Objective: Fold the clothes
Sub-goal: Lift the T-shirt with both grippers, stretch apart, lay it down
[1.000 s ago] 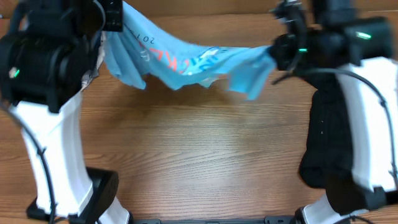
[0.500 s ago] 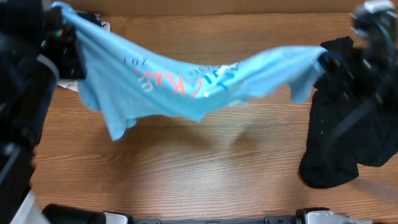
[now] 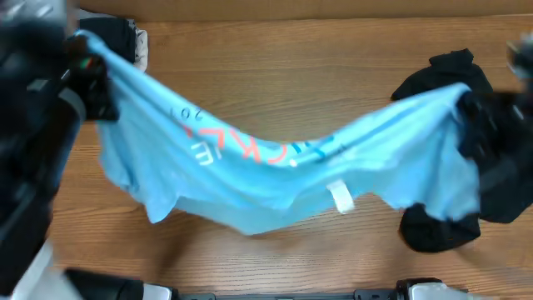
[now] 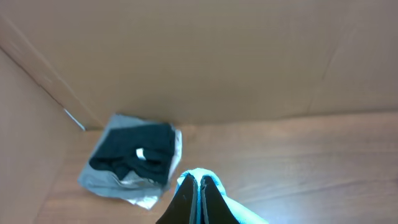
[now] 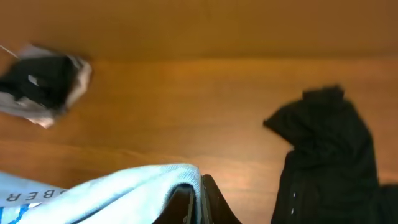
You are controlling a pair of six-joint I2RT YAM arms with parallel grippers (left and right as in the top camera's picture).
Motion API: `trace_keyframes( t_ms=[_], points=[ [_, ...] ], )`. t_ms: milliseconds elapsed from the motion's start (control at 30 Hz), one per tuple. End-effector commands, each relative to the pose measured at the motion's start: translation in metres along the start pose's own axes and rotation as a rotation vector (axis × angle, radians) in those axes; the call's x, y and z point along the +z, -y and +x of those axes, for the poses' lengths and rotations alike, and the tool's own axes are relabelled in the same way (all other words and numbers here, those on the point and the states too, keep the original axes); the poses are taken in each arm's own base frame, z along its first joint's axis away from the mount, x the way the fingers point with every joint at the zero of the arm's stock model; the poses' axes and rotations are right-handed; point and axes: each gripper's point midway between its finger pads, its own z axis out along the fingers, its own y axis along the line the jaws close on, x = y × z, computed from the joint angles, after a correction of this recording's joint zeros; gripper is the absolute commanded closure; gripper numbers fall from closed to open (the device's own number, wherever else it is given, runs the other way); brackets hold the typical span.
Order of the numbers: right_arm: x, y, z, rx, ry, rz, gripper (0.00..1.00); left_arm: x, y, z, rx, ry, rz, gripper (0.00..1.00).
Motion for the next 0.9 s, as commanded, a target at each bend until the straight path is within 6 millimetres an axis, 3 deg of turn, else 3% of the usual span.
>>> trace_keyframes(
  t_ms=[0,267,467,500,567,667,700,733,867],
  points=[
    [0.073,0.019,0.003,0.043,-0.175,0.052,0.96,0.065,0.012,0.015,0.017,-0.128,-0.009,0.96],
    [0.228,0.067,0.038,0.136,-0.504,0.097,0.96,0.211,0.059,0.066,0.111,-0.345,0.081,0.96],
    [0.325,0.111,0.064,0.214,-0.573,0.098,0.96,0.314,0.081,0.109,0.120,-0.402,0.081,0.96],
    [0.342,0.118,0.067,0.226,-0.565,0.088,0.96,0.329,0.084,0.115,0.120,-0.401,0.081,0.93],
    [0.363,0.128,0.065,0.243,-0.530,0.073,0.96,0.355,0.089,0.128,0.120,-0.401,0.081,0.74],
    [0.374,0.135,0.052,0.255,-0.463,0.042,0.73,0.371,0.092,0.137,0.121,-0.405,0.081,0.27],
    [0.373,0.136,0.046,0.254,-0.442,0.035,0.60,0.371,0.092,0.137,0.121,-0.406,0.081,0.15],
    [0.370,0.136,0.039,0.254,-0.420,0.031,0.53,0.368,0.092,0.135,0.120,-0.405,0.081,0.04],
    [0.351,0.118,0.018,0.251,-0.379,-0.050,0.36,0.337,0.085,0.117,0.117,-0.397,0.082,0.00]
  ],
)
